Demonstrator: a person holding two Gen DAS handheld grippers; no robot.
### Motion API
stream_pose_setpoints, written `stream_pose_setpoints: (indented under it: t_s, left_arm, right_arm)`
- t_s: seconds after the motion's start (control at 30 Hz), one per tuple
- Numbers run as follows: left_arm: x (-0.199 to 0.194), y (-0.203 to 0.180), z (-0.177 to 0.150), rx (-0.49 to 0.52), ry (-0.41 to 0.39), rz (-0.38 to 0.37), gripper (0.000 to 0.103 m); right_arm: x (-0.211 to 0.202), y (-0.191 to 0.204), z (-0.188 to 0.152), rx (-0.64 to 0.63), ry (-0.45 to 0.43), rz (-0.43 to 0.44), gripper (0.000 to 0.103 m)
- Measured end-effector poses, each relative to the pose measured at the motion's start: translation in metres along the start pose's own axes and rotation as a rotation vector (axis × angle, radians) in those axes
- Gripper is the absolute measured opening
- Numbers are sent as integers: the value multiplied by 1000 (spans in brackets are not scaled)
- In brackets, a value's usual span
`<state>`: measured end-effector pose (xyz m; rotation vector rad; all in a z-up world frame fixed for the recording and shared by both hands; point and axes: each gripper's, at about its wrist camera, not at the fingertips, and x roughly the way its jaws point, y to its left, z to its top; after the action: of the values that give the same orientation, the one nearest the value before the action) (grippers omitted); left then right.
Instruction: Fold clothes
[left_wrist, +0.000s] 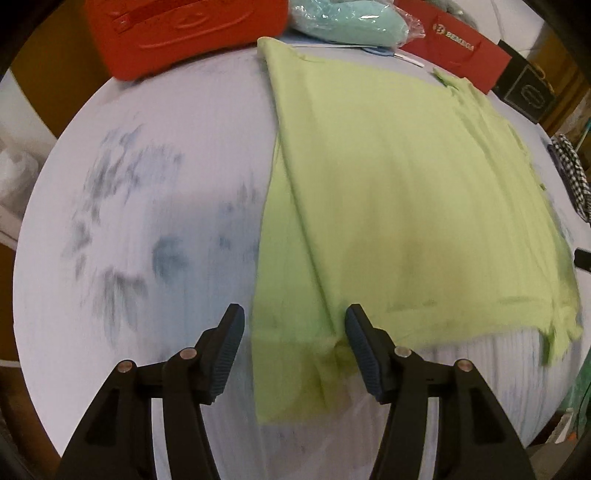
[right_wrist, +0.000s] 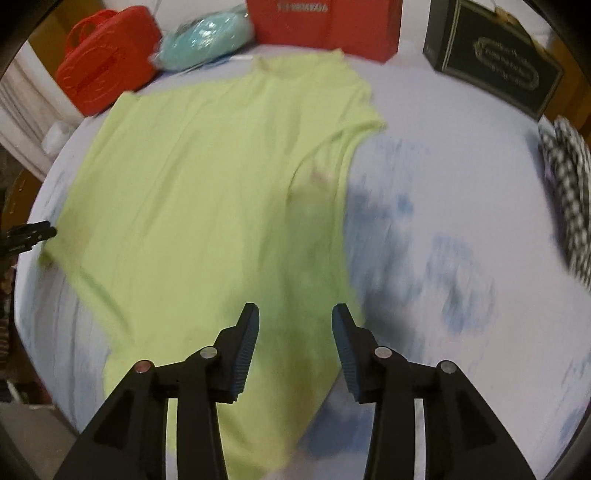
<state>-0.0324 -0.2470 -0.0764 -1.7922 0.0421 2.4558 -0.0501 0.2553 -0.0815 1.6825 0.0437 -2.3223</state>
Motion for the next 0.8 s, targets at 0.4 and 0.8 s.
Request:
stream_pose_setpoints:
  t_s: [0.4,0.8]
  left_arm:
    - [-12,3,-48,-8,-22,13,60]
    - [-10,-10,-58,63,-52,98,6]
  right_arm:
    - [-34,14,-90,-5,25,77,52]
    - [-4,35,-108,-19,35,28,33]
